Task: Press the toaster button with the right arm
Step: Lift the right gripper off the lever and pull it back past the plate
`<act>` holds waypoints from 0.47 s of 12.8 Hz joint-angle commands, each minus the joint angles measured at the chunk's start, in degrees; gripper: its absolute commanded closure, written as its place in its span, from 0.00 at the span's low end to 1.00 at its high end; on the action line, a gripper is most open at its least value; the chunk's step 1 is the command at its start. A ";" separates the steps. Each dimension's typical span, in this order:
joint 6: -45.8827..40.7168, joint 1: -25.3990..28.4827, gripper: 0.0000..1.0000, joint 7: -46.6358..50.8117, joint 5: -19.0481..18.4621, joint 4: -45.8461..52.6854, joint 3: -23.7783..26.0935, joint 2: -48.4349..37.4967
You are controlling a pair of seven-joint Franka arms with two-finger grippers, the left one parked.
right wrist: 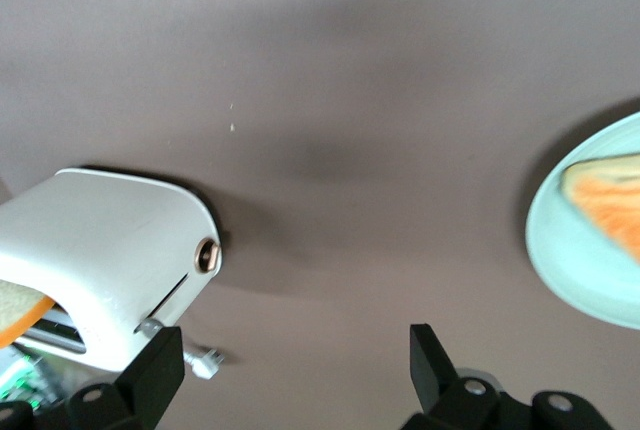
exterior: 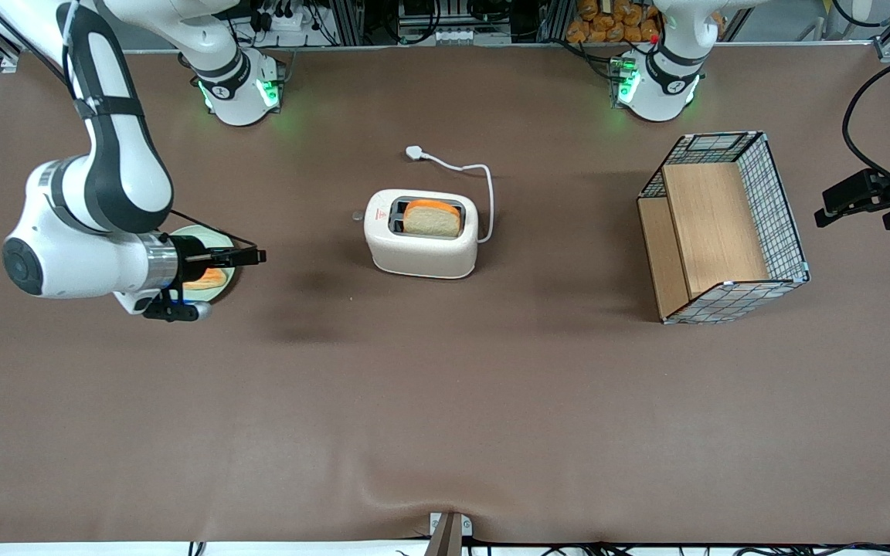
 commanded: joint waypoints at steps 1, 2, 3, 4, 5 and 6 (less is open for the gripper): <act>1.47 -0.64 0.00 -0.52 -5.37 0.02 0.89 -2.33; 1.73 -0.47 0.00 -0.52 -7.05 0.02 0.89 -3.21; 1.91 -0.73 0.00 -0.87 -8.89 0.02 0.89 -4.00; 2.09 -0.82 0.00 -2.00 -11.08 0.02 0.89 -4.88; 2.35 -1.08 0.00 -3.23 -12.93 -0.07 0.80 -5.84; 2.44 -2.57 0.00 -4.38 -14.08 -0.16 0.80 -6.90</act>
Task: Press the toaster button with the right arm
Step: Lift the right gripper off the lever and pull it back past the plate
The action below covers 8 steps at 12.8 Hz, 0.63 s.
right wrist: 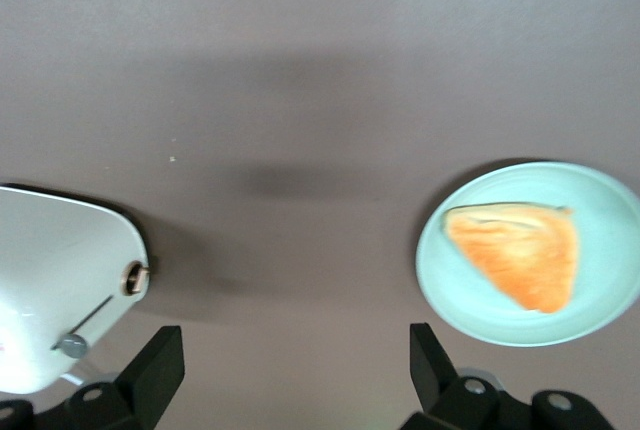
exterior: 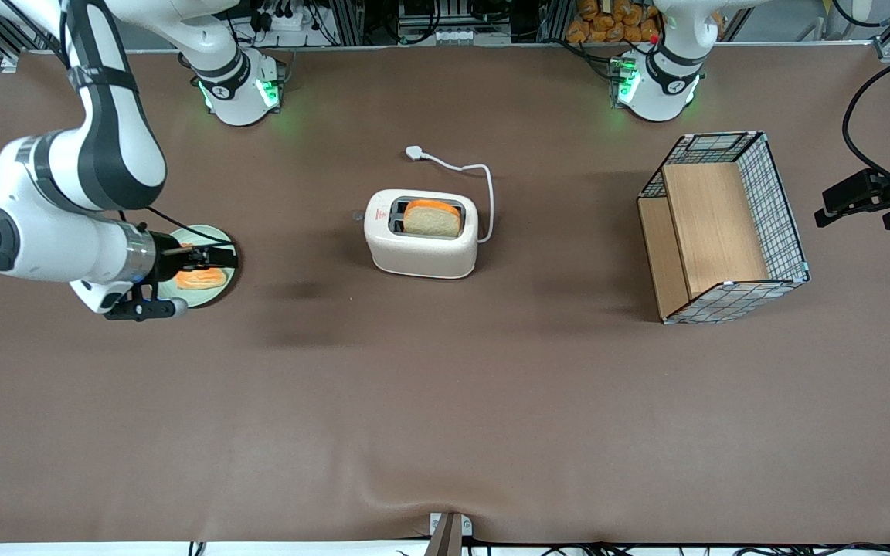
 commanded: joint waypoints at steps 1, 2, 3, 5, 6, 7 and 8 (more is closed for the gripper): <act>0.22 -3.56 0.00 -3.48 -3.21 -0.93 0.71 -3.82; 0.13 -4.52 0.00 -3.66 -3.99 -1.11 0.71 -4.96; 0.04 -5.58 0.00 -3.75 -5.66 -1.11 0.71 -6.10; -0.14 -7.25 0.00 -4.01 -8.91 -1.29 0.71 -8.82; -0.22 -8.22 0.00 -4.10 -9.97 -1.90 0.71 -10.40; -0.31 -9.27 0.00 -4.10 -10.85 -2.16 0.71 -11.90; -0.57 -10.41 0.00 -4.10 -11.29 -2.17 0.71 -13.13</act>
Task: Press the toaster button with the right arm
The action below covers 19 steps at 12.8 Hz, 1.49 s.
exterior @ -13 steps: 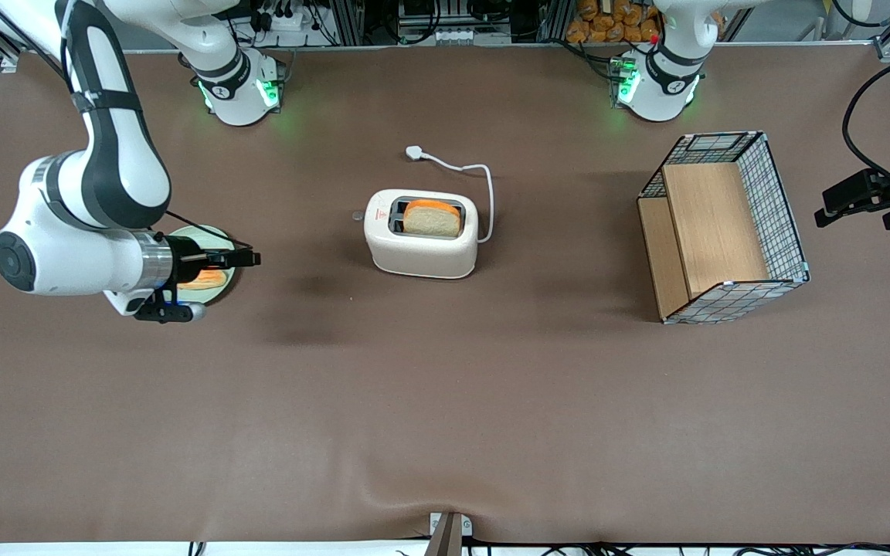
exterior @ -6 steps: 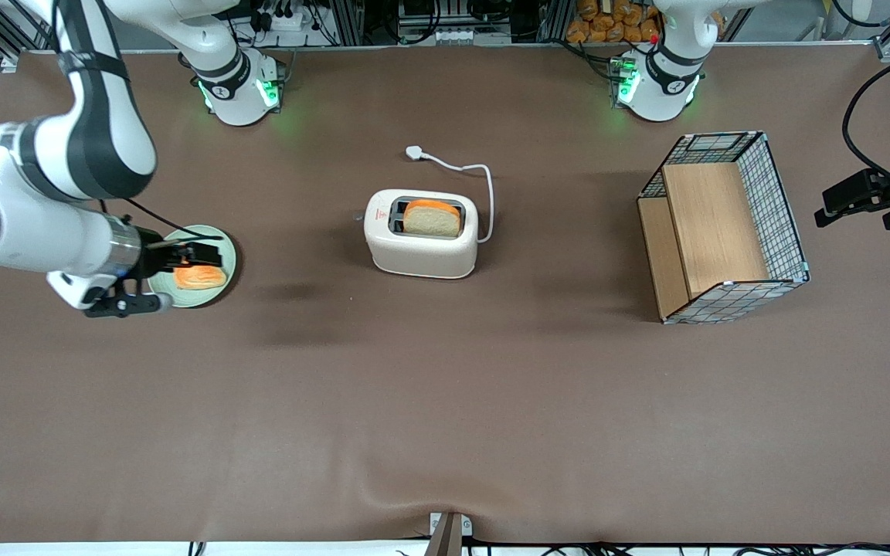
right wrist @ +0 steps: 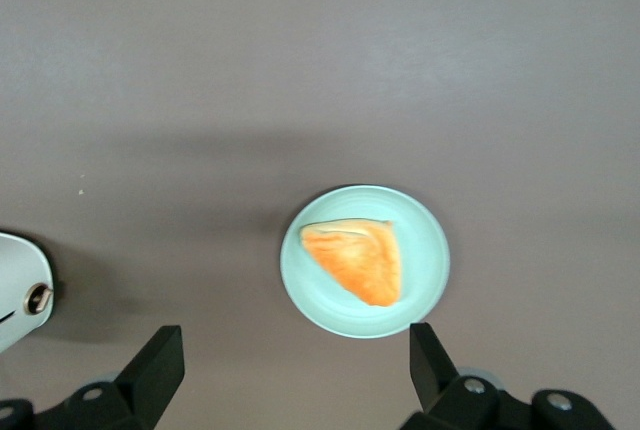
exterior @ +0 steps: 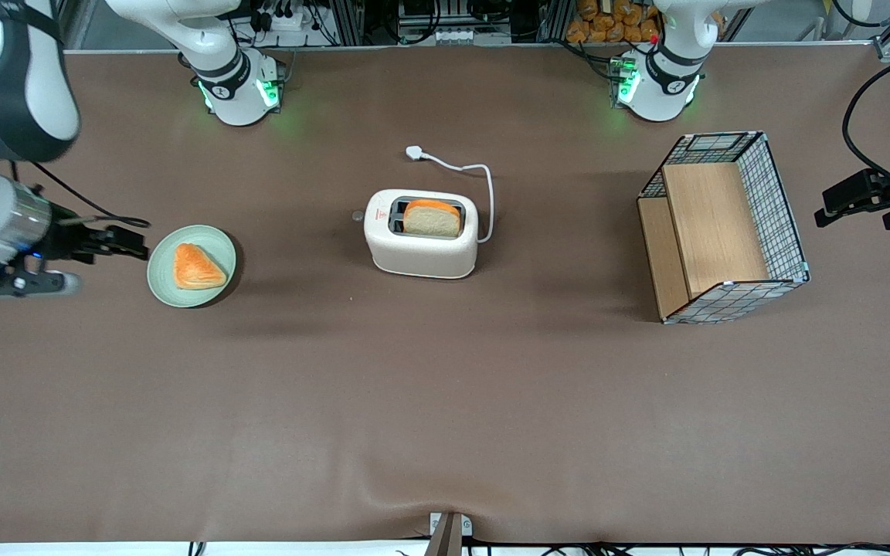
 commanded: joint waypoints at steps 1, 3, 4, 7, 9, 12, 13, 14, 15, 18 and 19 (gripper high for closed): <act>-0.30 -3.56 0.00 -0.94 -2.38 -1.98 0.96 -5.20; -1.00 -5.66 0.00 -2.87 -2.82 -1.55 0.96 -6.61; -2.31 -5.85 0.00 -2.44 -2.82 -0.58 1.05 -6.61; -6.52 -5.41 0.00 3.25 -2.39 2.93 1.40 -6.53; -8.03 -5.06 0.00 4.77 -2.03 4.78 1.48 -6.26; -10.04 -3.49 0.00 7.04 -2.03 7.67 1.49 -6.09; -11.19 -3.22 0.00 8.10 -2.03 8.82 1.66 -5.91; -11.72 -4.00 0.00 8.02 -2.47 9.18 3.31 -6.00; -13.03 -5.66 0.00 7.59 -2.73 9.79 4.90 -6.00; -15.75 -6.64 0.00 7.41 -2.65 12.68 5.62 -5.48; -17.51 -6.82 0.00 7.41 -2.56 14.61 5.62 -4.86</act>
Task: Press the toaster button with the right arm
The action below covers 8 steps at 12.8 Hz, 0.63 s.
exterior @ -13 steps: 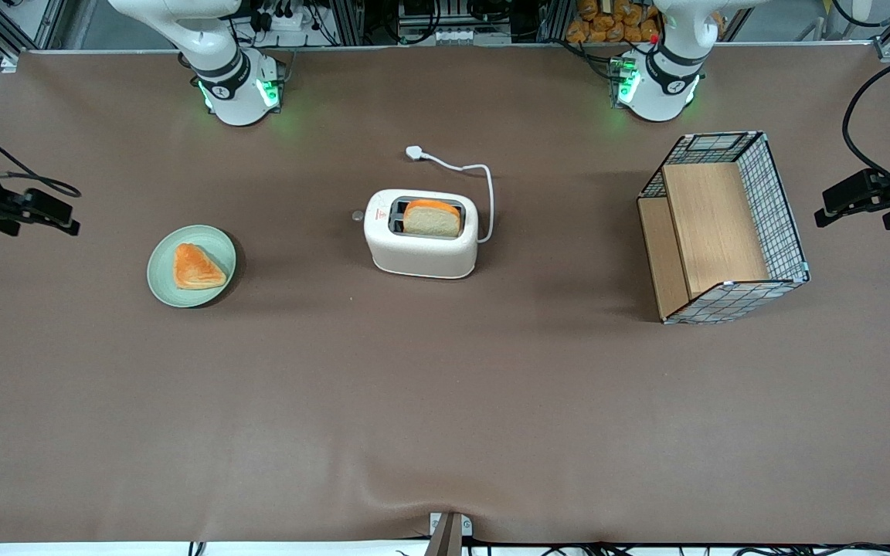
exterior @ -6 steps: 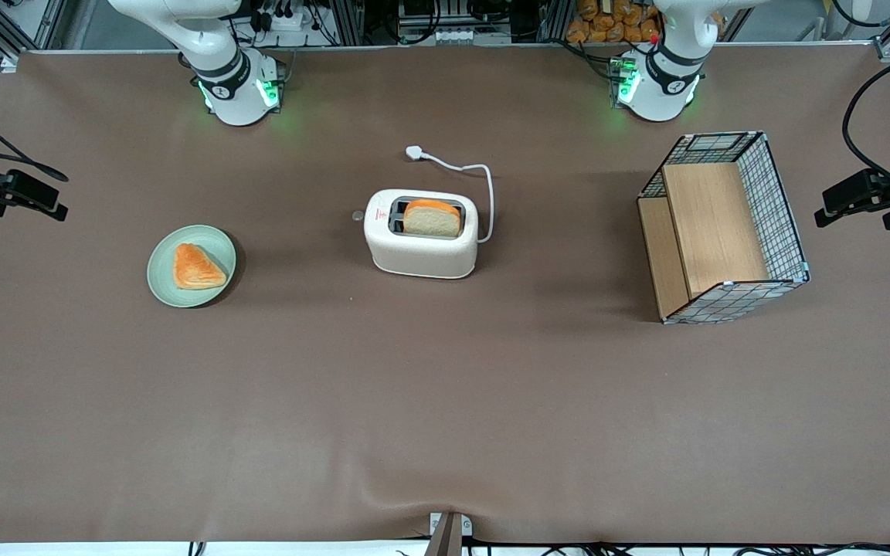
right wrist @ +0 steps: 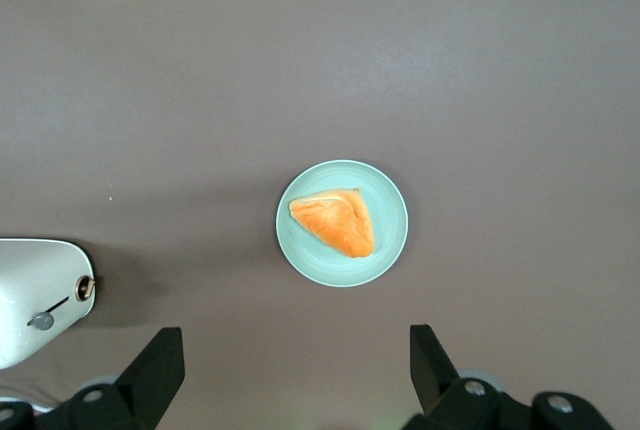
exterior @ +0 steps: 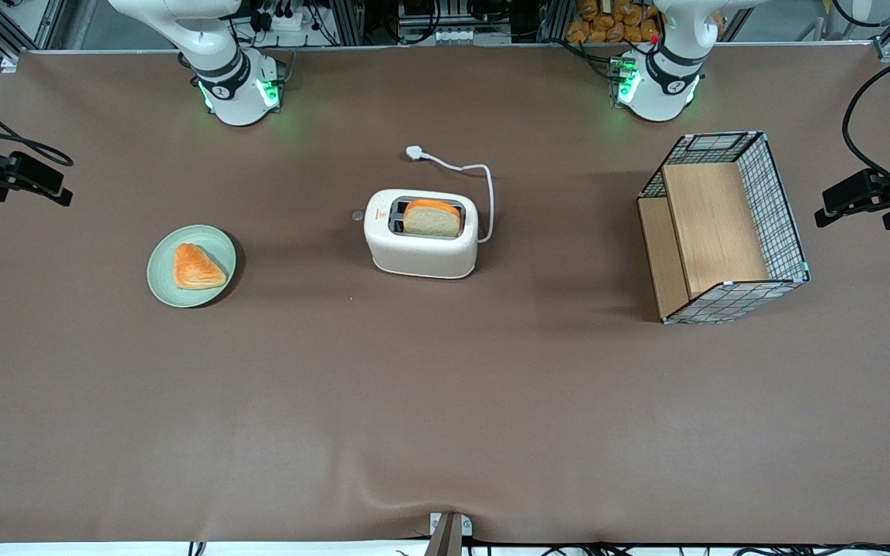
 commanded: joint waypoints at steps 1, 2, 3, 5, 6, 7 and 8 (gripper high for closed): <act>-4.87 -1.79 0.00 0.61 -0.76 5.85 1.30 1.66; -5.41 -1.62 0.00 0.61 -1.11 6.65 1.30 2.10; -5.41 -1.53 0.00 0.69 -1.11 6.74 1.30 2.10; -5.41 -1.62 0.00 0.69 -1.20 6.83 1.30 2.10; -5.41 -1.44 0.00 0.69 -1.29 6.83 1.30 2.10; -5.50 -1.27 0.00 0.69 -1.29 6.75 1.30 2.10; -5.50 -1.18 0.00 0.78 -1.29 6.74 1.30 2.10</act>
